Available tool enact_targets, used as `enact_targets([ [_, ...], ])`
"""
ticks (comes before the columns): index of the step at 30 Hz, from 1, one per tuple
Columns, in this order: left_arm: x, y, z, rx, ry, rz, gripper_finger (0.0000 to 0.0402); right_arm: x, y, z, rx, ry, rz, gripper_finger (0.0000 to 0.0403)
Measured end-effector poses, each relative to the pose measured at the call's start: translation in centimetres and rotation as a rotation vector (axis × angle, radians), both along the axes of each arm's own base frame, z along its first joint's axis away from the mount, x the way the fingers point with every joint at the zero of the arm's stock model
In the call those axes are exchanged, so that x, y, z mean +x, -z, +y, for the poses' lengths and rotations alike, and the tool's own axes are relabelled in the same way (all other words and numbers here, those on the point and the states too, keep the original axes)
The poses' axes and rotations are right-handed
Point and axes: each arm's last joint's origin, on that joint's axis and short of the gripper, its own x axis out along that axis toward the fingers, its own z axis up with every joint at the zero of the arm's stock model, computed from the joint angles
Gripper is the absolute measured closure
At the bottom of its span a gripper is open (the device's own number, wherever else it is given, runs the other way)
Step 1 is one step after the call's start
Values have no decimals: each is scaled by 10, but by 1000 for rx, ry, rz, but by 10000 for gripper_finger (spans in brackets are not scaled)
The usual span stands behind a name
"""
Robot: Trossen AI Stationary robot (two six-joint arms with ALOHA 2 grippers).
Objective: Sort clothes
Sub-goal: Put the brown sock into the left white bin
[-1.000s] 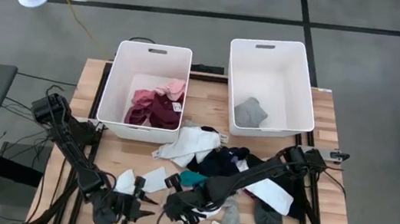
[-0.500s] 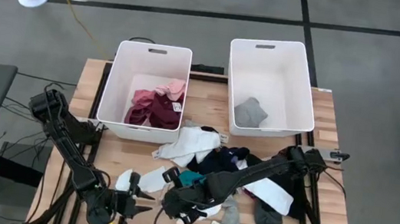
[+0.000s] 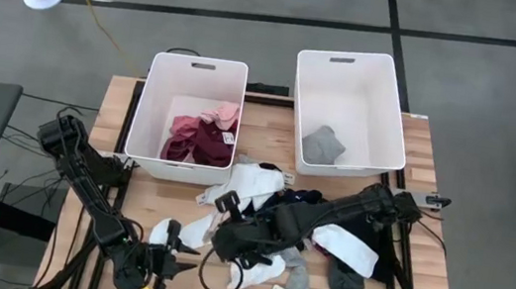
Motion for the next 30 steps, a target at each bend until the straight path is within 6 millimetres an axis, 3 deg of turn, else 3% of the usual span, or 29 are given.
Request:
enact_targets([
  [16, 10, 1, 10, 22, -43, 12, 257, -12, -88, -88, 11, 101, -318, 402],
  [21, 15, 1, 14, 7, -68, 10, 257, -9, -101, -119, 7, 162, -406, 402],
  [30, 18, 2, 17, -47, -102, 10, 257, -2, -105, -173, 105, 192, -470, 402],
])
